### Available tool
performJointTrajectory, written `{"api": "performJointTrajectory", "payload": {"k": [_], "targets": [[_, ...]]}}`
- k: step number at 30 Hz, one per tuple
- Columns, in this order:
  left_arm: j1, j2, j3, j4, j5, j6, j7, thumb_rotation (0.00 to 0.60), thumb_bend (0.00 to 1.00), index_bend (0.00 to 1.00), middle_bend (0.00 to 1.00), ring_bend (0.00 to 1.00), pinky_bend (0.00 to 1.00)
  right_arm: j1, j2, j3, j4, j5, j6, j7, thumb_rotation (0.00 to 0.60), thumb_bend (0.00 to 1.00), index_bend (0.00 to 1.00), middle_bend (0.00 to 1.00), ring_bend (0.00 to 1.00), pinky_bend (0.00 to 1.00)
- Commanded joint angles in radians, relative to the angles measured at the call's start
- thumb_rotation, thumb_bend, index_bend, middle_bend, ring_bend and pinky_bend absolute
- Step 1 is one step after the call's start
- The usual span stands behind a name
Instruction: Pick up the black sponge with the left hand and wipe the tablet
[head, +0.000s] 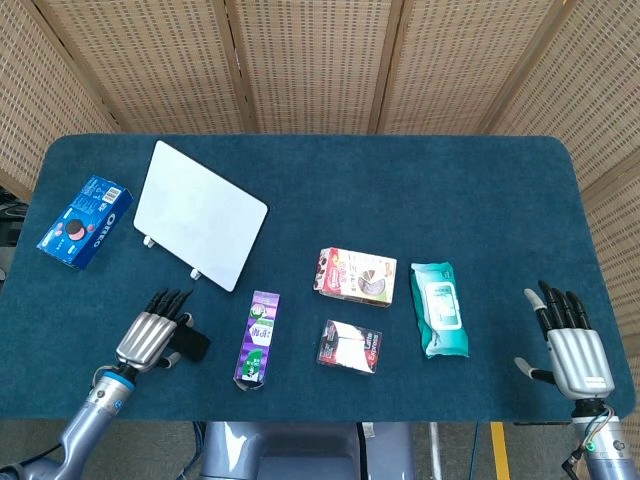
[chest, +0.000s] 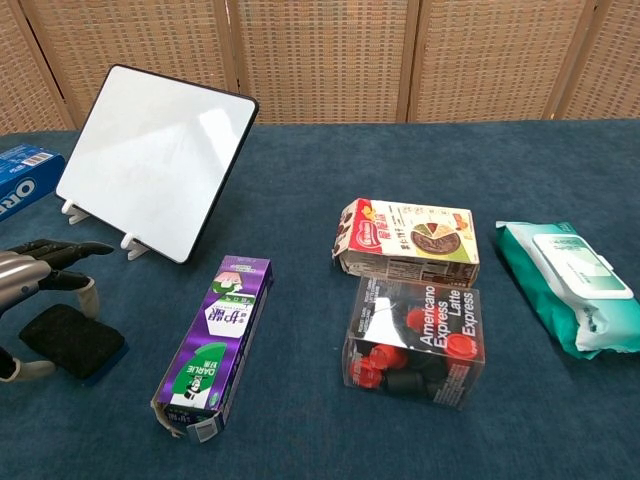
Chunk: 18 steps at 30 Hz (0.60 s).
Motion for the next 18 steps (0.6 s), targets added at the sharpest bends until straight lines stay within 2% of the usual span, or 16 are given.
{"api": "performJointTrajectory", "payload": {"k": [1,18], "targets": [[0.0,-0.002,0.001,0.0,-0.004,-0.003,-0.001,0.6,0.25,0.4,0.0,0.0,0.0,0.0,0.0,0.0,0.0,-0.001,0.0,0.0,0.6,0.05,0.02,0.0,0.0,0.0],[0.003,0.004,-0.002,-0.017,-0.004,0.019,-0.02,0.6,0.32,0.43,0.0,0.0,0.0,-0.002,-0.001,-0.001,0.002,-0.007,0.007,0.003,0.6,0.05,0.03,0.0,0.0,0.0]]}}
